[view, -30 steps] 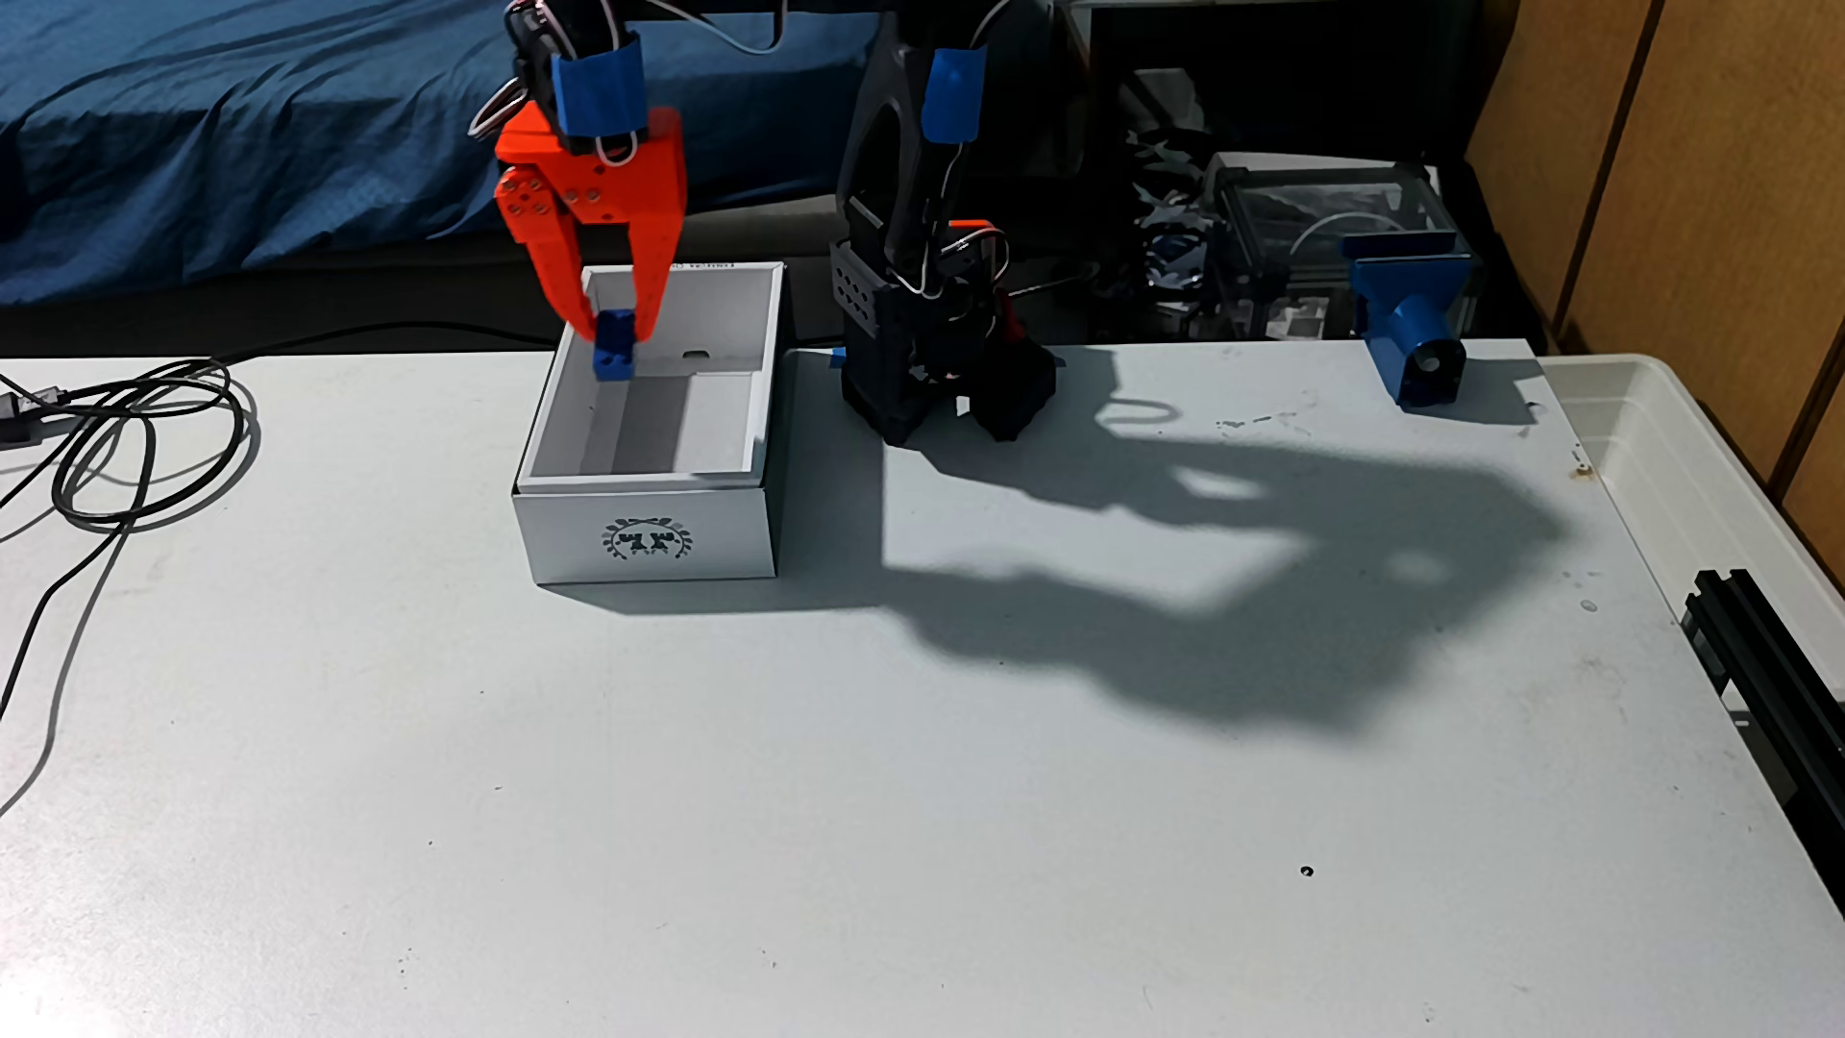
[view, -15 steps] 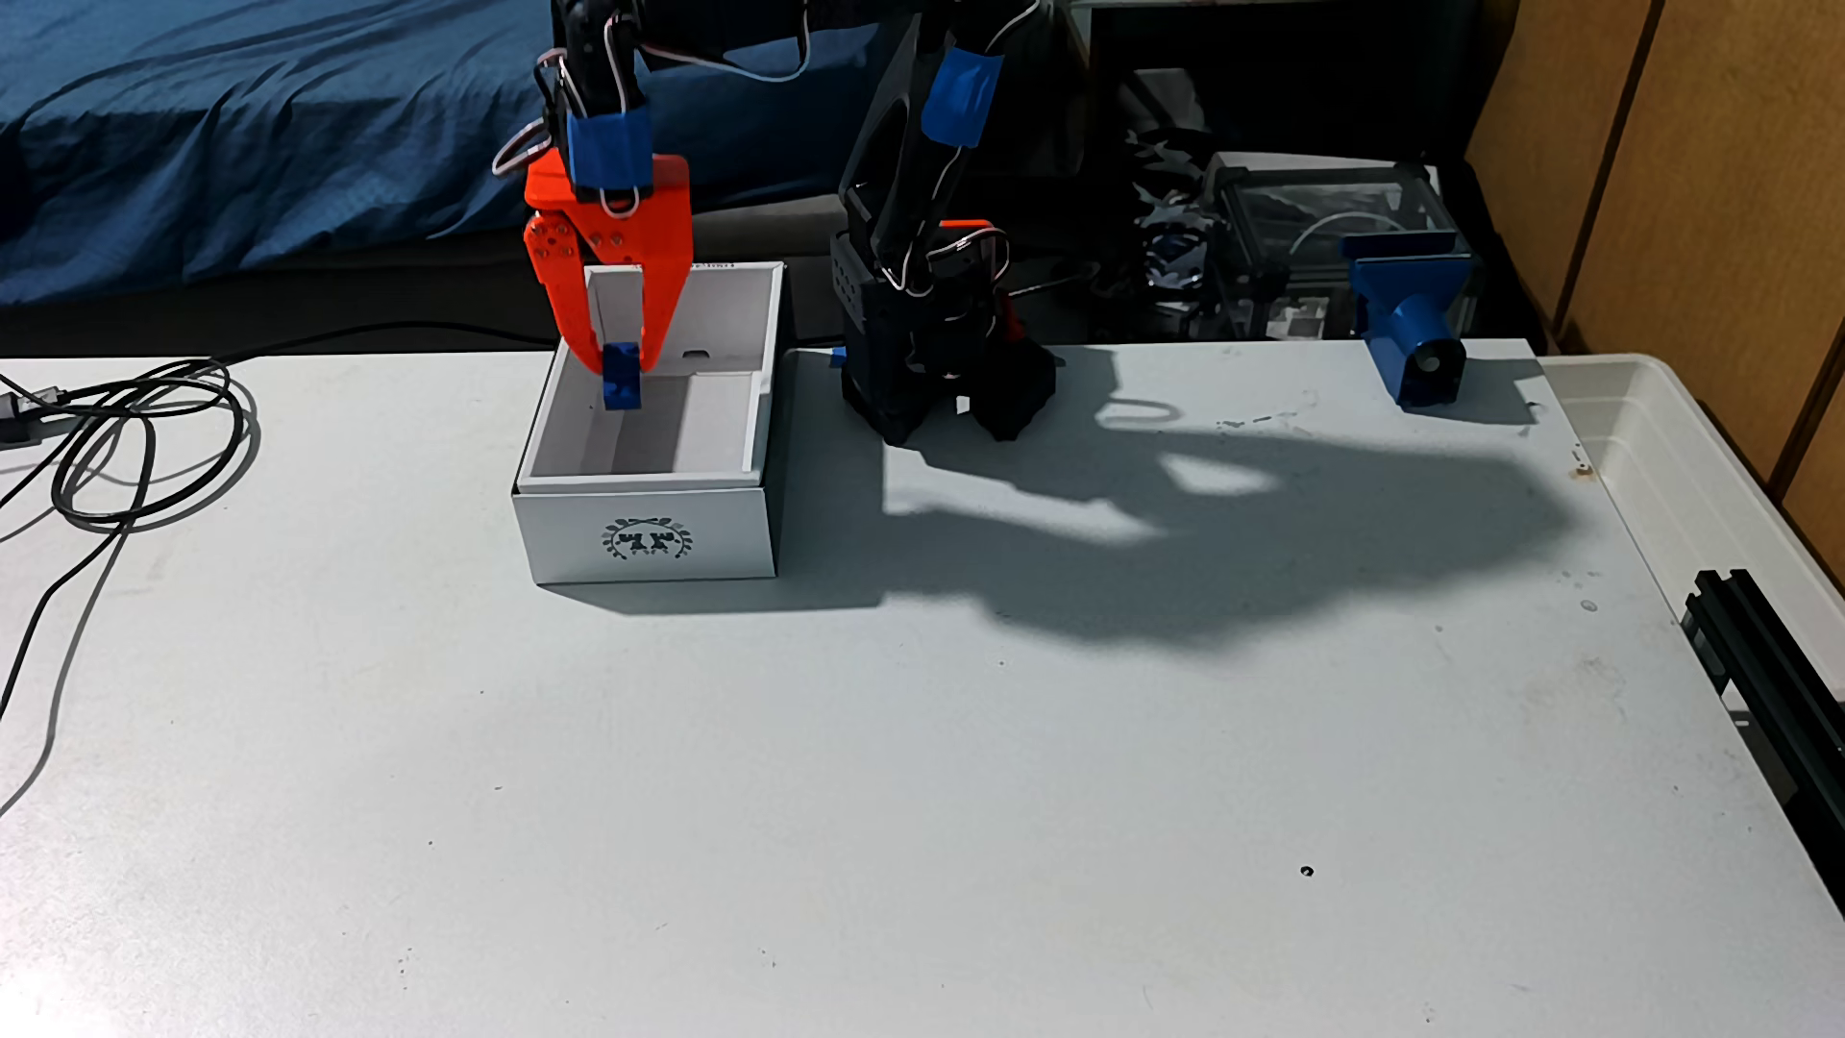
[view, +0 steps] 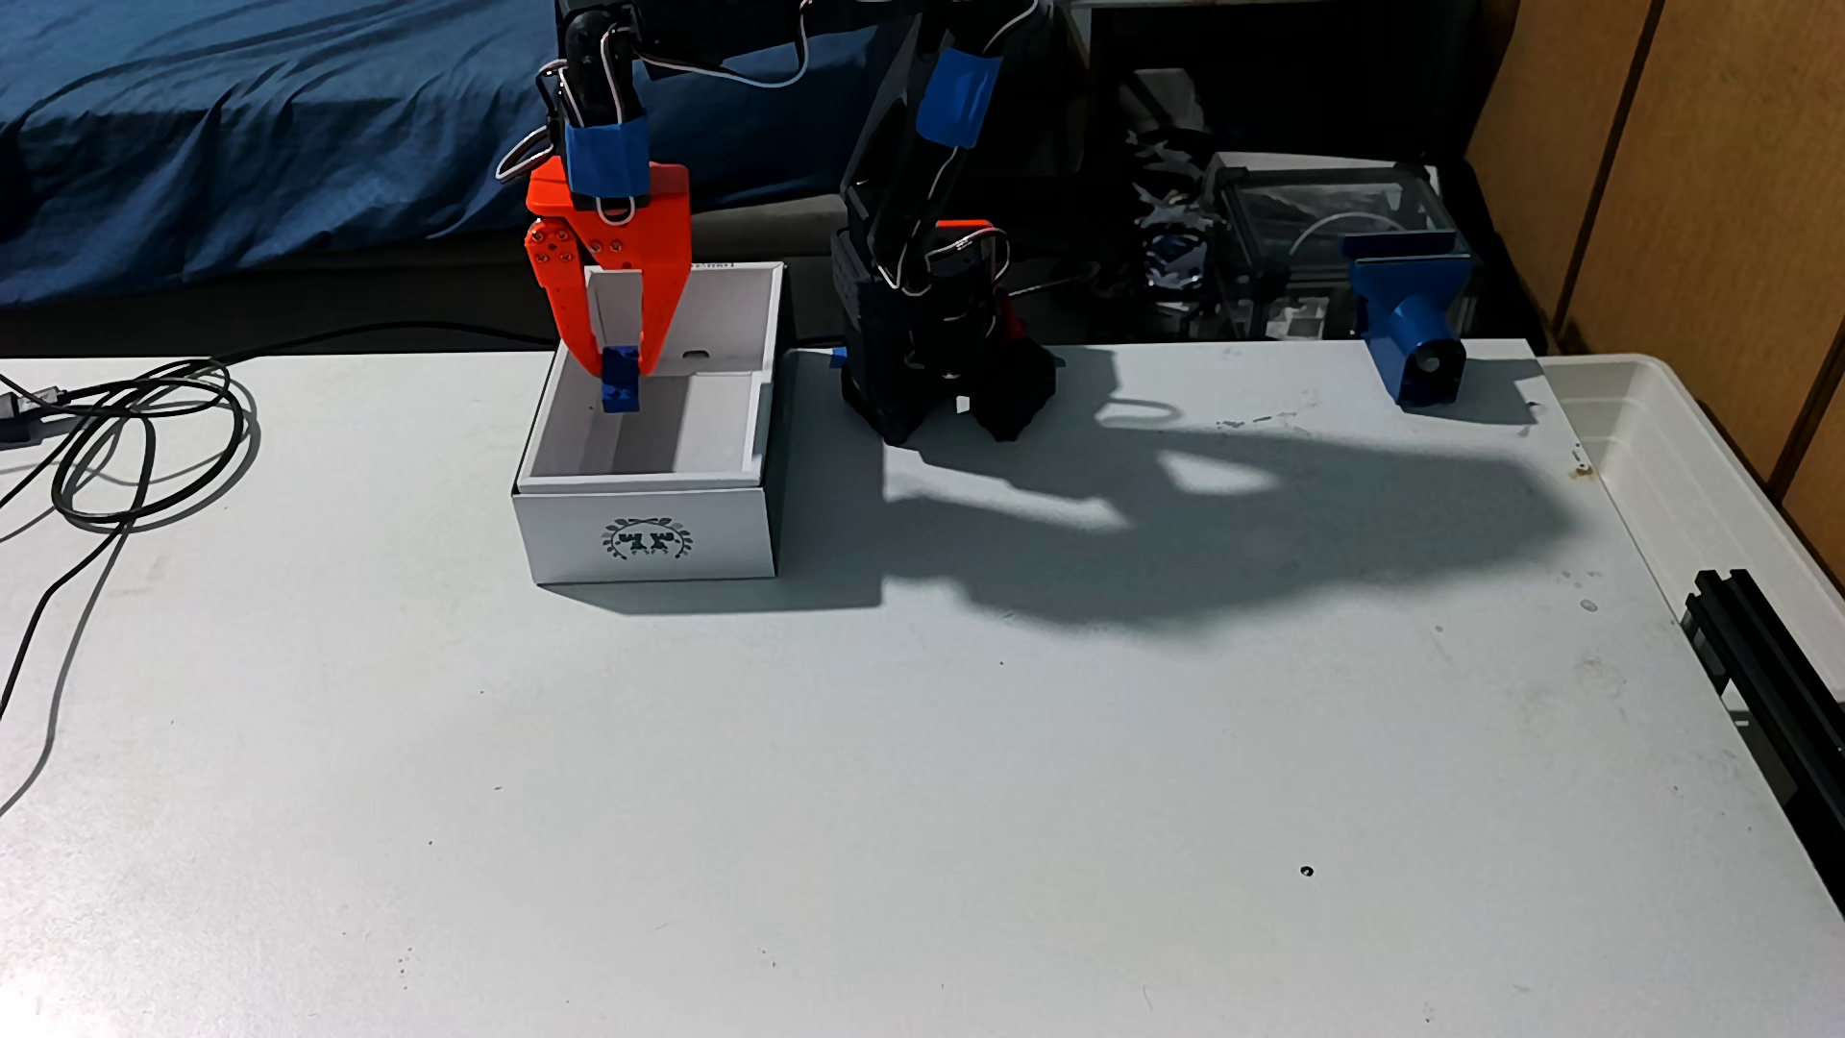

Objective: Grab the blue brick and place in box

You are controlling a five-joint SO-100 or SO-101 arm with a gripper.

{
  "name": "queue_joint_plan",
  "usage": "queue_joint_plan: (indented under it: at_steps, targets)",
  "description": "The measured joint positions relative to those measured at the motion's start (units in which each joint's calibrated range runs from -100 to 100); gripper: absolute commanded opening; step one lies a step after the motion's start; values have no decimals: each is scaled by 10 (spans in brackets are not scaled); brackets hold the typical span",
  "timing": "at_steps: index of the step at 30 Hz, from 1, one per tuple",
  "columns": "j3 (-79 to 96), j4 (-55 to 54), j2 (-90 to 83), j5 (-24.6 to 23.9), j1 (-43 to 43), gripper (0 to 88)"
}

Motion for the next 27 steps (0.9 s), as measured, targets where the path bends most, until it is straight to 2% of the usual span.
queue_joint_plan:
  at_steps: [4, 10, 27]
  targets:
    - [0, 0, 0, 5, 4, 55]
    - [0, 0, 0, 5, 4, 116]
    - [-9, 10, 0, 4, 4, 107]
